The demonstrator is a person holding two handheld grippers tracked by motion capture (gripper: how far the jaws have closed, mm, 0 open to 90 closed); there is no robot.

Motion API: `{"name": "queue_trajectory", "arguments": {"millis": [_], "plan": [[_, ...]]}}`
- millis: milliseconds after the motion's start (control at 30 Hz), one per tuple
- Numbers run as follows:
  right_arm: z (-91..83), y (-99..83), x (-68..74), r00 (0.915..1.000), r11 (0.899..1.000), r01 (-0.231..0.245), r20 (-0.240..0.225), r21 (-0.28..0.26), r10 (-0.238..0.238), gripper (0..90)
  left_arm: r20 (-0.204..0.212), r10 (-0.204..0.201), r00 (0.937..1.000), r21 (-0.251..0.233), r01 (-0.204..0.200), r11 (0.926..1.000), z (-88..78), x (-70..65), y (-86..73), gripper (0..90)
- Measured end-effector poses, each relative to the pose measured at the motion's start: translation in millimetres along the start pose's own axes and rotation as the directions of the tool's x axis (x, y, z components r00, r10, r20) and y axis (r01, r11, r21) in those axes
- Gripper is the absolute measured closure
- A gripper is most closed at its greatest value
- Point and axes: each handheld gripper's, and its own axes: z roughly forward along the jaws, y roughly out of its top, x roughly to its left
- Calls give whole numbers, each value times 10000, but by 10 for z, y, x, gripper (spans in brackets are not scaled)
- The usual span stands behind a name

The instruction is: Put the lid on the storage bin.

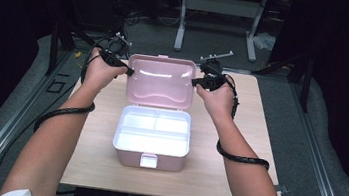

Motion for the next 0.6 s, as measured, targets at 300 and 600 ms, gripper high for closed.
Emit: {"name": "queue_trajectory", "arguments": {"millis": [300, 600], "plan": [[59, 107, -41, 9991, 9990, -379, -185, -256, 374, 731, 98, 57, 9999, -125, -56, 9999, -31, -5, -14, 762], [21, 133, -28, 9987, 9984, -393, -355, -412, 379, 704, 284, 248, 9993, -506, -234, 9984, -144, -44, -19, 730]]}}
